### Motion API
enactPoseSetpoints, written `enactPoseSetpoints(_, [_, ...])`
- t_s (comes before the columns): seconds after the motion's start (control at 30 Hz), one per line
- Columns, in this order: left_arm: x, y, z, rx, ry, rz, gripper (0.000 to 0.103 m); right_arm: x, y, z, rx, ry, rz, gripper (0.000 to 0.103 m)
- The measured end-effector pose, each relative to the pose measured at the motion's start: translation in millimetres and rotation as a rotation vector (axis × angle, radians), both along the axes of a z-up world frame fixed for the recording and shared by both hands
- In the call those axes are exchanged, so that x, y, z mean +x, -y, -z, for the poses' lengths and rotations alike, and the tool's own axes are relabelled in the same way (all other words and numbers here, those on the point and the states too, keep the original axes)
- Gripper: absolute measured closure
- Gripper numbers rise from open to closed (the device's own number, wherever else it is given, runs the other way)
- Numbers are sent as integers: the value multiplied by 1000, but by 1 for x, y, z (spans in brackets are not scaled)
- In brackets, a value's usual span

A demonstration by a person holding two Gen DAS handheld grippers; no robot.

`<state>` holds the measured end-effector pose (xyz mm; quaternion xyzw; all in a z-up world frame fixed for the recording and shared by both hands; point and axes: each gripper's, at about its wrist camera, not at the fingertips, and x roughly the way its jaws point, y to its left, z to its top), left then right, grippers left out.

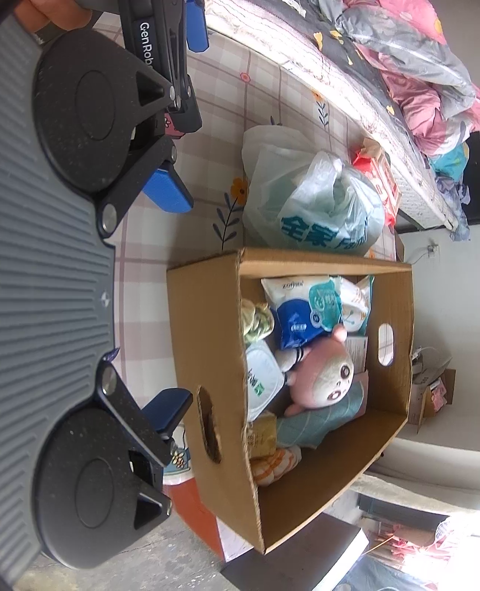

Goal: Organize soft objects

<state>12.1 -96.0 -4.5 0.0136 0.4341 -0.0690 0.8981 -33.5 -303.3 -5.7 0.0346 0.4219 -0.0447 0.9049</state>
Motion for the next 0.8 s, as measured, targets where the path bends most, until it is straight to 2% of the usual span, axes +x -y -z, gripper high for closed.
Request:
enactPoseSetpoints(0.33, [-3,16,1,-4,-6,46,2,-10,16,1,0,-11,43,1])
enactPoseSetpoints(0.8, [-3,18,2,-1,-10,53,2,-11,19,3,3,-18,48,1])
